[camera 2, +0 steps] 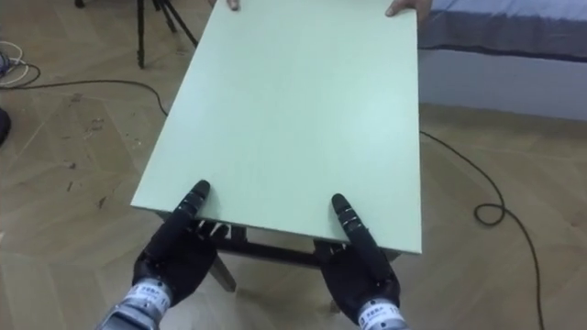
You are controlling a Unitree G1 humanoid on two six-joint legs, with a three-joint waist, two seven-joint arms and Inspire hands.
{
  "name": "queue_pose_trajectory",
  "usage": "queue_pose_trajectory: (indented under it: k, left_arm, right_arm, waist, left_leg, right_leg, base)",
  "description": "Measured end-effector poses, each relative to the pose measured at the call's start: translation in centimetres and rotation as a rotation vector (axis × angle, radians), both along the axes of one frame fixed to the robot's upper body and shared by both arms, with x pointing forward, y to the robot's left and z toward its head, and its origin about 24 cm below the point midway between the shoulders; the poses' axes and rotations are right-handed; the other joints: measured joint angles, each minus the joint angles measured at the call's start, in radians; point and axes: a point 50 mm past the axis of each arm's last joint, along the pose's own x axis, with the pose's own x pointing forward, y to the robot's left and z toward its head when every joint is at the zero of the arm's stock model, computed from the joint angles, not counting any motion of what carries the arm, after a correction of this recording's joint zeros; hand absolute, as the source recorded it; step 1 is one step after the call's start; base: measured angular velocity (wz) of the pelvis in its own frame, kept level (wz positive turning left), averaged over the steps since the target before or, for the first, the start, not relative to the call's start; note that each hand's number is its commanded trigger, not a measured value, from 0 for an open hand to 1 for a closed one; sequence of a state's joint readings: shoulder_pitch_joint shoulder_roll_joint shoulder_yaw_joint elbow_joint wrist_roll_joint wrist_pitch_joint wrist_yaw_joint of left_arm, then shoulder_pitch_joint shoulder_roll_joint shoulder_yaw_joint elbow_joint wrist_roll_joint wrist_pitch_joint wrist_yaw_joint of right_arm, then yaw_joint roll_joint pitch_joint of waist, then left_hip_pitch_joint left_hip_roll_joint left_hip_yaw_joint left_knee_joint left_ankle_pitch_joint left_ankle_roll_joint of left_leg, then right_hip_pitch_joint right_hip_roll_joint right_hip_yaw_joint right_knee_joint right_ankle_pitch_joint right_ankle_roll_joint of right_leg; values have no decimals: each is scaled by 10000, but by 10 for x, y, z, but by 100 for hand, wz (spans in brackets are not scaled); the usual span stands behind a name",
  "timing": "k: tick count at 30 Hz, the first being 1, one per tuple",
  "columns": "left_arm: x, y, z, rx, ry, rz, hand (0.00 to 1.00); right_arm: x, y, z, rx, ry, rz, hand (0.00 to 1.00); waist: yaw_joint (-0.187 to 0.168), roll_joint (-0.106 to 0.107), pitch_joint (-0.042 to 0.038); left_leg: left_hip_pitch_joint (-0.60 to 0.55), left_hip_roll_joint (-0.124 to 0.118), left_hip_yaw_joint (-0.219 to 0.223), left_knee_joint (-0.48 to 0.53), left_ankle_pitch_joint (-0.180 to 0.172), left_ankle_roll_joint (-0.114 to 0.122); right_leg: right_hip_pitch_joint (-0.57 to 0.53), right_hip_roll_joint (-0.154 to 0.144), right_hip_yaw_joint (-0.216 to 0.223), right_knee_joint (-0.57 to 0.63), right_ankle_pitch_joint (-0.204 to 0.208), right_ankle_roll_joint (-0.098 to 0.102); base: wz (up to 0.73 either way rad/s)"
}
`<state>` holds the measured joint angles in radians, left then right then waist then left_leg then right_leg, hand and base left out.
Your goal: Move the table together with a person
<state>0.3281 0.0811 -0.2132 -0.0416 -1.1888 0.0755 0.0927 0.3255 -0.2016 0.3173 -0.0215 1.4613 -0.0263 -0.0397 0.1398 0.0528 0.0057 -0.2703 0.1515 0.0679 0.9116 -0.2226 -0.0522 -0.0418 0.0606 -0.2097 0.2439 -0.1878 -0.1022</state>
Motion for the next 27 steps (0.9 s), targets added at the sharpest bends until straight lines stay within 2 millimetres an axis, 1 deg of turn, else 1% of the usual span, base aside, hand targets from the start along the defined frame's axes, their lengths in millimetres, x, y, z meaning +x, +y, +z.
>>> queue_pose_trajectory:
  k: [1, 2, 3, 4, 5, 7, 8, 9, 10, 11, 12, 13, 14, 15, 16, 17, 18, 19, 20, 21, 22, 23, 24, 25, 26, 27]
  left_arm:
    - [-1, 0, 0, -48, 14, 16, 100]
    - [0, 0, 1, -95, 5, 8, 100]
    - [0, 0, 1, -92, -15, 2, 100]
    - [1, 0, 2, -108, -44, -23, 100]
    - [1, 0, 2, -74, -11, -78, 100]
    - [1, -1, 2, -133, 70, -151, 100]
    - [1, -1, 2, -153, 32, -181, 100]
    - [2, -1, 4, -152, -37, -198, 100]
    - [5, -2, 6, -164, -224, -233, 100]
    - [9, -1, 9, -133, -377, -271, 100]
    - [12, -2, 10, -133, -474, -299, 100]
    - [16, -4, 13, -191, -609, -309, 100]
    - [16, -1, 13, -154, -676, -230, 100]
    - [16, 2, 13, -144, -716, -224, 100]
    - [15, 0, 9, -211, -569, -222, 100]
    - [13, 0, 6, -308, -376, -212, 100]
    - [12, -1, 5, -365, -332, -224, 100]
    - [11, -2, 4, -421, -290, -276, 100]
    - [10, -2, 3, -437, -225, -263, 100]
    - [7, -3, 1, -550, -67, -238, 100]
    - [6, -3, -1, -555, 0, -250, 100]
    - [4, -3, -2, -608, 100, -278, 100]
    - [2, -3, -3, -653, 166, -292, 100]
    - [2, -4, -3, -669, 174, -292, 100]
    - [1, -4, -3, -676, 208, -298, 100]
    - [1, -5, -4, -661, 259, -344, 100]
  right_arm:
    - [0, 0, 1, -19, -17, 16, 100]
    - [0, 0, 1, -26, -24, 11, 100]
    - [0, 0, 1, -24, -31, 10, 100]
    - [1, 0, 1, -38, -77, 9, 100]
    - [1, -1, 1, -146, -75, 38, 100]
    - [-1, -2, 2, -187, -90, 16, 100]
    - [0, -4, 4, -255, -164, 23, 100]
    - [1, -4, 5, -272, -240, 30, 100]
    - [3, -5, 8, -284, -413, 12, 100]
    - [7, -5, 10, -284, -559, 5, 100]
    - [10, -6, 12, -300, -660, -11, 100]
    - [14, -7, 14, -345, -824, -27, 100]
    - [14, -6, 14, -405, -866, 16, 100]
    - [13, -2, 14, -413, -963, 10, 100]
    - [12, -3, 12, -536, -905, -4, 100]
    - [11, -3, 11, -616, -880, 18, 100]
    - [10, -3, 11, -676, -897, 80, 100]
    - [10, -4, 11, -720, -888, 88, 100]
    - [9, -5, 10, -730, -836, 91, 100]
    - [6, -6, 8, -752, -733, 83, 100]
    - [5, -7, 8, -766, -677, 67, 100]
    - [4, -7, 6, -773, -595, 93, 100]
    - [3, -9, 6, -790, -537, 134, 100]
    - [4, -9, 6, -798, -546, 155, 100]
    - [4, -10, 6, -819, -519, 174, 100]
    - [1, -11, 5, -838, -436, 129, 100]
  waist:
    - [-92, 94, 7]
    - [-312, 145, 53]
    - [-466, 159, 73]
    - [-693, 177, 139]
    - [-819, 84, 163]
    - [-897, 22, 157]
    - [-1037, 99, 158]
    - [-1054, 133, 150]
    - [-1023, 177, 157]
    - [-969, 213, 175]
    - [-928, 222, 188]
    - [-1036, 228, 345]
    - [-1087, 151, 278]
    - [-1146, -42, 275]
    - [-1140, 105, 238]
    - [-1077, 189, 195]
    - [-1054, 199, 189]
    - [-1060, 186, 183]
    - [-1064, 118, 165]
    - [-1135, 94, 148]
    - [-1222, 56, 125]
    - [-1352, -36, 77]
    - [-1461, -161, 4]
    - [-1529, -178, 9]
    - [-1673, -110, 52]
    - [-1765, -50, 59]
  left_leg:
    - [218, 141, -10, 483, -23, -5]
    - [765, 354, -59, 560, 9, -17]
    - [1080, 478, -133, 328, 69, -46]
    - [1616, 525, -273, -556, -278, -263]
    - [1877, 313, -230, -1236, -413, -217]
    - [2107, 58, -206, -1983, -424, -244]
    - [2148, 57, -160, -2445, -606, -500]
    - [2151, 72, -133, -2718, -751, -604]
    - [2257, 122, -131, -3436, -1110, -517]
    - [2525, 120, 91, -4466, -1360, -400]
    - [2692, 101, 230, -4974, -1402, -368]
    - [2997, 98, 128, -5585, -1483, -265]
    - [2809, 5, -100, -5492, -1755, -244]
    - [2459, -266, -224, -4956, -2192, -255]
    - [2355, -237, -278, -4577, -2344, -300]
    - [2180, -297, -144, -4260, -2358, -281]
    - [2137, -374, -123, -4256, -2353, -272]
    - [2072, -505, -115, -4320, -2344, -181]
    - [2022, -692, -134, -4357, -2235, -47]
    - [1994, -864, -136, -4346, -2123, 83]
    - [1983, -984, -135, -4350, -2031, 194]
    - [1880, -1247, -87, -4370, -1840, 390]
    - [1713, -1516, 87, -4401, -1632, 645]
    - [1618, -1585, 232, -4410, -1526, 767]
    - [1477, -1418, 760, -4361, -1385, 934]
    - [1474, -1265, 1020, -4350, -1349, 1005]
  right_leg:
    - [85, 120, -88, 90, -10, -39]
    - [33, 215, -344, 335, -69, -132]
    - [-62, 265, -431, 514, -103, -177]
    - [-317, 303, -380, 920, -159, -185]
    - [-580, 218, -48, 1308, -158, -169]
    - [-816, 100, 479, 1501, -88, -116]
    - [-879, 39, 455, 1287, 47, -59]
    - [-1006, 21, 435, 1269, 73, -54]
    - [-1341, 13, 409, 1381, 94, -42]
    - [-1883, -1, 339, 1968, 98, -36]
    - [-2388, -102, 254, 2730, 112, -15]
    - [-3739, -354, 162, 4587, 121, 218]
    - [-4281, -184, 856, 3255, 429, 642]
    - [-4429, -562, 739, 2019, 2002, 130]
    - [-4409, -619, 469, 2051, 2075, 155]
    - [-4363, -746, 122, 1838, 2148, -31]
    - [-4363, -844, -30, 1743, 2198, -73]
    - [-4310, -1017, -329, 1480, 2429, -114]
    - [-4159, -1133, -410, 1156, 2786, -117]
    - [-3906, -1233, -393, 685, 3153, -23]
    - [-3779, -1310, -356, 422, 3371, 44]
    - [-3558, -1478, -249, -196, 3869, 277]
    - [-3357, -1555, 0, -1020, 4390, 1008]
    - [-3277, -1627, 95, -1343, 4658, 1636]
    - [-3326, -1817, 184, -791, 4479, 1836]
    - [-3464, -1867, 222, 234, 3874, 1434]
  base:
    - [3]
    - [47]
    - [74]
    - [61]
    - [47]
    - [27]
    - [28]
    - [20]
    - [8]
    - [0]
    - [8]
    - [10]
    - [32]
    - [23]
    - [13]
    - [-9]
    - [-11]
    - [-7]
    - [0]
    - [0]
    - [12]
    - [10]
    - [6]
    - [12]
    - [28]
    - [56]
